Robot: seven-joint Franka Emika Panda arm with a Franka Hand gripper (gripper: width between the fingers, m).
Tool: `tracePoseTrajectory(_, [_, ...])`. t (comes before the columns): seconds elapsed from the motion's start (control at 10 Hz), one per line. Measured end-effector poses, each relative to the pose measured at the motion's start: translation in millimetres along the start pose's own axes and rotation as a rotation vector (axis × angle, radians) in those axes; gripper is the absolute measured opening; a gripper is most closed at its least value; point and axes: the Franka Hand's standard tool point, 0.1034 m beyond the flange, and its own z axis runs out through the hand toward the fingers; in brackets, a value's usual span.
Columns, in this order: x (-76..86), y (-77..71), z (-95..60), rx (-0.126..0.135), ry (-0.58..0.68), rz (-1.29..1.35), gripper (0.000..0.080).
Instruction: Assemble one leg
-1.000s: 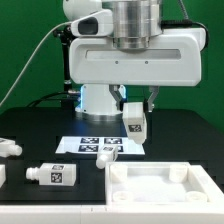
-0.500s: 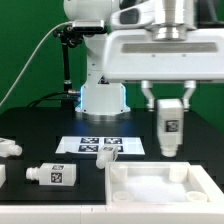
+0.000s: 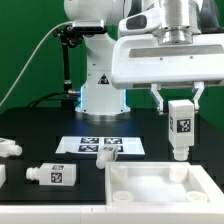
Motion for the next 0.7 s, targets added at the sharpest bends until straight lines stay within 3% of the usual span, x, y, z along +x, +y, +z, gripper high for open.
tracePoseTrajectory(0.2, [-17.3, -23.4, 17.2, 0.003, 0.002, -0.04, 0.0282])
tracePoseTrajectory(0.5, [-26.5, -20.2, 31.7, -0.018, -0.014, -0.046, 0.0282])
tracePoseTrajectory(0.7, [-23.9, -18.4, 35.2, -0.022, -0.013, -0.057, 0.0282])
